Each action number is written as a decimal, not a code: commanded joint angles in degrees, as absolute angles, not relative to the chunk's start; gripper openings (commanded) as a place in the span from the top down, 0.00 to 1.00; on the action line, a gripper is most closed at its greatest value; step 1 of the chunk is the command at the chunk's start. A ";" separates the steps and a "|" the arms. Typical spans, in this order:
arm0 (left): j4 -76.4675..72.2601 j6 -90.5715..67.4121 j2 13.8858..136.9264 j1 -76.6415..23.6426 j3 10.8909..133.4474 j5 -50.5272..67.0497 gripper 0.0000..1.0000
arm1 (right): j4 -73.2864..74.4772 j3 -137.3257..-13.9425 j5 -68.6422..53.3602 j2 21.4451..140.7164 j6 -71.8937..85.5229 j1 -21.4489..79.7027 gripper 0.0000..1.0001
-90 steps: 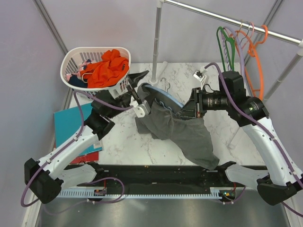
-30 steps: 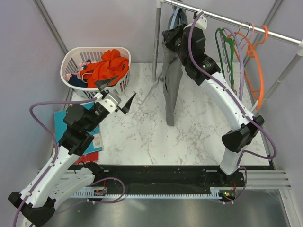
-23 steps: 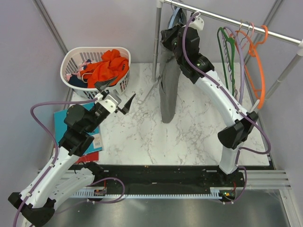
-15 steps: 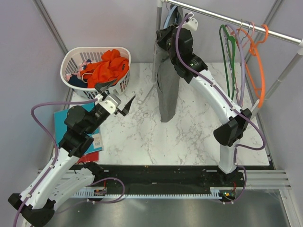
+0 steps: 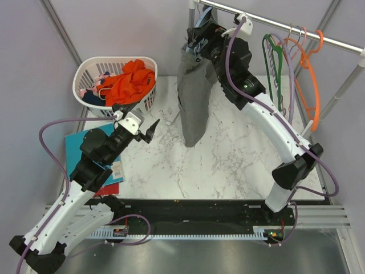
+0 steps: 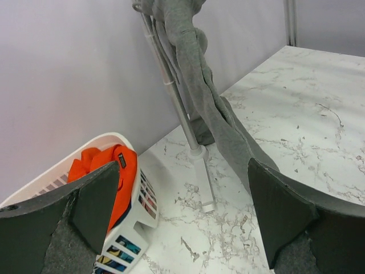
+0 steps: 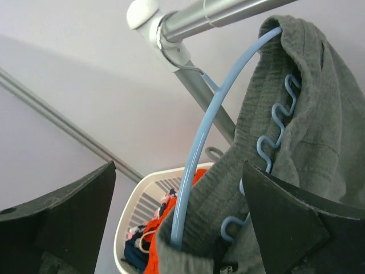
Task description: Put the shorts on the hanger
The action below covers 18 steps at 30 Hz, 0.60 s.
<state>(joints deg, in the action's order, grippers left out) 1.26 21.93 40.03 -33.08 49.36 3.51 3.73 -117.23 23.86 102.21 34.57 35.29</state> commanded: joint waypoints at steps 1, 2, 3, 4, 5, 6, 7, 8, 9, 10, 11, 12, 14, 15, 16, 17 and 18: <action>4.99 17.14 39.46 -32.26 50.27 -1.30 0.01 | 1.32 -112.16 19.79 93.26 29.28 35.51 0.02; 6.31 15.31 39.46 -31.12 51.23 -1.49 0.01 | 1.58 -109.89 18.64 91.95 28.48 35.51 0.02; 7.72 14.16 39.55 -30.33 52.02 -1.15 0.01 | 1.67 -108.56 16.28 89.24 27.87 35.42 0.02; 9.30 13.11 39.81 -29.63 52.90 -0.88 0.01 | 2.19 -107.15 15.22 87.73 26.03 35.51 0.02; 13.67 11.01 40.25 -28.05 55.17 -0.88 0.01 | 2.55 -103.92 13.99 86.24 25.06 35.51 0.02; 16.23 10.20 41.56 -27.34 56.50 -0.79 0.01 | 3.16 -102.06 13.37 82.83 24.61 35.51 0.02; 19.13 9.59 42.01 -26.81 57.73 -0.79 0.01 | 4.03 -99.78 13.27 81.05 24.17 35.51 0.02; 22.55 8.62 42.36 -25.07 59.22 -0.62 0.01 | 4.13 -95.06 12.75 79.12 22.34 35.51 0.02; 24.41 8.35 42.28 -23.66 59.59 -0.27 0.01 | 4.48 -92.83 12.05 75.62 21.28 35.51 0.02; 26.43 8.78 42.19 -22.42 60.02 4.26 0.01 | 5.53 -90.72 10.82 73.76 20.66 35.59 0.02; 30.63 10.27 42.19 -20.85 60.81 5.70 0.01 | 6.06 -86.53 9.68 72.00 18.13 35.51 0.02; 32.33 10.89 42.19 -20.05 60.99 7.71 0.01 | 6.50 -84.48 7.93 68.33 16.97 35.59 0.02; 36.45 12.64 42.54 -17.68 61.69 8.70 0.01 | 8.43 -78.96 4.41 64.97 15.13 35.59 0.02; 40.48 13.44 42.89 -17.23 61.96 8.96 0.01 | 10.53 -77.36 3.09 61.99 13.03 35.51 0.02; 42.43 14.06 43.33 -16.97 62.14 8.36 0.01 | 11.94 -75.78 2.12 60.57 12.22 35.51 0.02; 44.02 15.11 43.33 -16.09 61.88 7.91 0.01 | 13.95 -73.41 0.46 59.43 11.35 35.51 0.02; 45.60 15.99 43.50 -15.82 61.61 7.56 0.01 | 15.71 -72.17 0.09 57.33 9.25 35.51 0.02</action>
